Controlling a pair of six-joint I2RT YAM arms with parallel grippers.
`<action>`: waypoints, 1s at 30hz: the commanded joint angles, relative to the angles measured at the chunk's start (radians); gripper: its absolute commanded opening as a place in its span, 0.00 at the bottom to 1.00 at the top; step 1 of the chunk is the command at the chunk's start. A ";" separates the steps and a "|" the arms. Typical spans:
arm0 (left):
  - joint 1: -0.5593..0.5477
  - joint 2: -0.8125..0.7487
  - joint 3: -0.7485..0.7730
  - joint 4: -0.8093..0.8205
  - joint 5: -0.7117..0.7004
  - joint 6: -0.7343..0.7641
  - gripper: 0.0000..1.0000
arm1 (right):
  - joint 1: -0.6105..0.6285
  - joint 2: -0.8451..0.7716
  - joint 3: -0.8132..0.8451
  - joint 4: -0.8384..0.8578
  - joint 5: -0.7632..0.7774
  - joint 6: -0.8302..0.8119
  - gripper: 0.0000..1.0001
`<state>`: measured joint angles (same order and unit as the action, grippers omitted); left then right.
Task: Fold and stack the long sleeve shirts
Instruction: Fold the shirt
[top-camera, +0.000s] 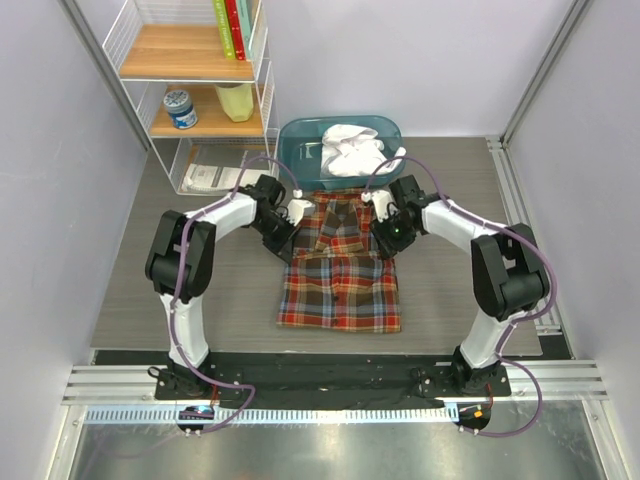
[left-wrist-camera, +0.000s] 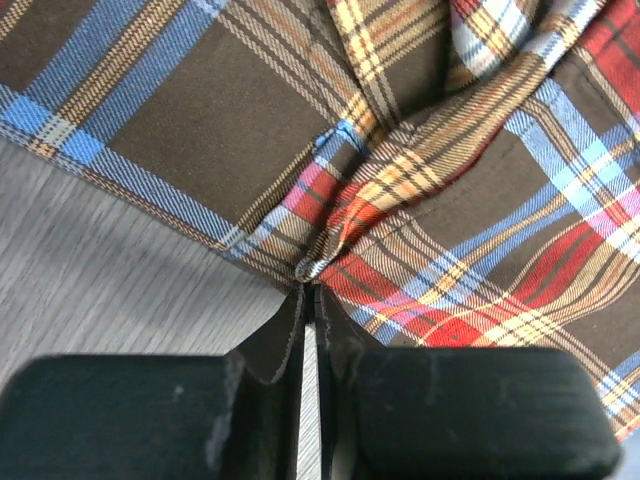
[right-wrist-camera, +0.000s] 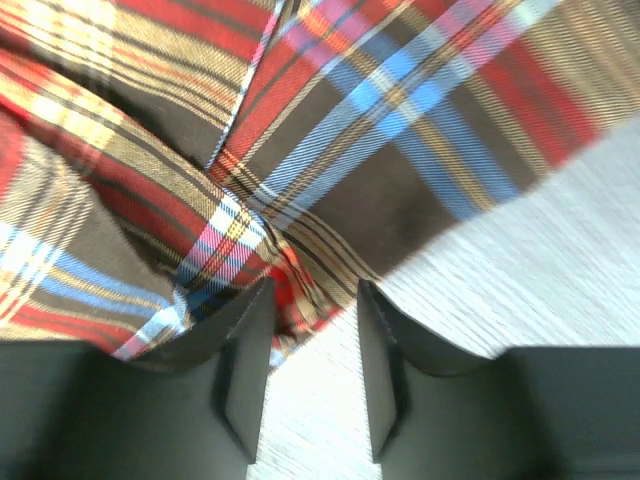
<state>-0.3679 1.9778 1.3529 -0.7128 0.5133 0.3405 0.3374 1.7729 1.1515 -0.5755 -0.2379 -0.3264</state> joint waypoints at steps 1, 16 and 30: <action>0.007 0.019 0.063 0.032 -0.024 -0.043 0.08 | -0.023 -0.147 0.092 -0.052 0.018 0.018 0.48; 0.075 -0.508 -0.017 -0.065 0.296 -0.147 1.00 | 0.081 -0.328 -0.211 0.333 -0.679 0.614 0.50; -0.255 -0.883 -0.814 0.890 0.442 -1.142 1.00 | 0.232 -0.435 -0.666 0.954 -0.808 1.236 0.57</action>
<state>-0.5308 1.1156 0.6563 -0.2745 1.0092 -0.4164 0.5663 1.4292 0.5991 0.1768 -1.0027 0.7200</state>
